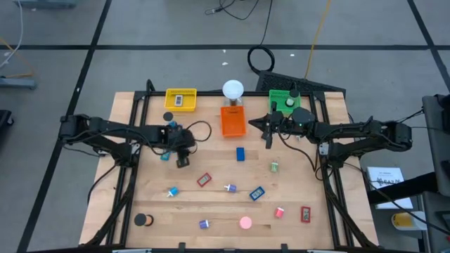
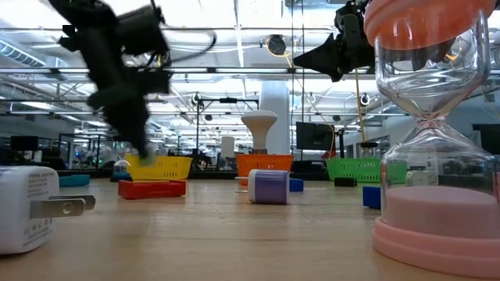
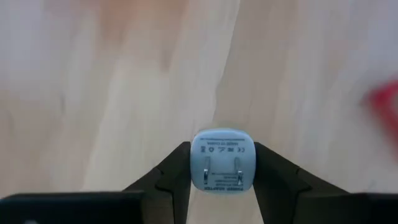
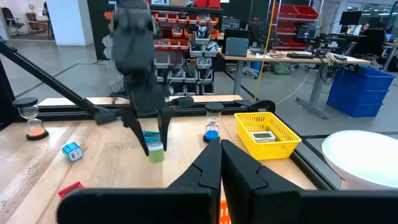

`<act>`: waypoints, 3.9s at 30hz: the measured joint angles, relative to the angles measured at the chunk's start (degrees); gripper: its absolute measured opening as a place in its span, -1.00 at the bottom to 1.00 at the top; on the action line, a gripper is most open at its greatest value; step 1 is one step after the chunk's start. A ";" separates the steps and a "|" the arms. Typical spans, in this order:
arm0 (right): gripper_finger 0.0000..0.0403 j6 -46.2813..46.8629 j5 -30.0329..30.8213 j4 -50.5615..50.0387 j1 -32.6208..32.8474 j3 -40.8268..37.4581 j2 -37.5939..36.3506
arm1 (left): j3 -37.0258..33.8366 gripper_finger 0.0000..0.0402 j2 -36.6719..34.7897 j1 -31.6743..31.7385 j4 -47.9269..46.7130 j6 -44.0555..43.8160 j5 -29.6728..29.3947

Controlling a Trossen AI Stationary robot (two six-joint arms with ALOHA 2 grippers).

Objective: Pick & Place Office items
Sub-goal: Put the left green charger adapter into the orange bin

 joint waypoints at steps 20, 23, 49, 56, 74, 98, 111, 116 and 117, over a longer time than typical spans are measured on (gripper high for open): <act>-1.00 -0.20 0.00 -0.28 0.00 0.00 0.00 | 31.33 -0.33 34.48 0.82 0.10 12.64 5.74; -1.00 -0.20 0.02 -0.46 -0.02 0.00 0.00 | 32.46 -0.19 35.82 1.11 -0.49 12.34 5.78; -0.98 3.42 0.73 -0.56 0.00 0.00 0.00 | -9.26 -0.60 6.39 1.42 48.53 10.97 9.15; -0.98 7.26 9.80 -15.05 3.20 3.88 1.35 | -25.48 -0.86 5.52 2.39 78.63 9.75 9.02; -0.44 14.11 12.18 -53.31 10.20 36.23 30.20 | -28.47 -0.74 5.52 3.32 80.94 7.03 9.00; 0.39 10.63 10.54 -54.88 12.48 47.10 44.12 | -28.43 -0.68 5.52 3.30 80.83 7.05 8.96; 0.29 6.76 10.73 -51.86 12.37 46.97 46.51 | -28.43 -0.68 5.52 3.32 80.82 7.05 8.94; 0.12 6.43 10.73 -51.49 12.37 46.97 47.01 | -28.43 -0.68 5.52 3.32 80.83 7.06 8.93; 0.09 6.43 10.67 -50.59 12.37 46.97 47.69 | -28.43 -0.68 5.52 3.32 80.83 7.05 8.93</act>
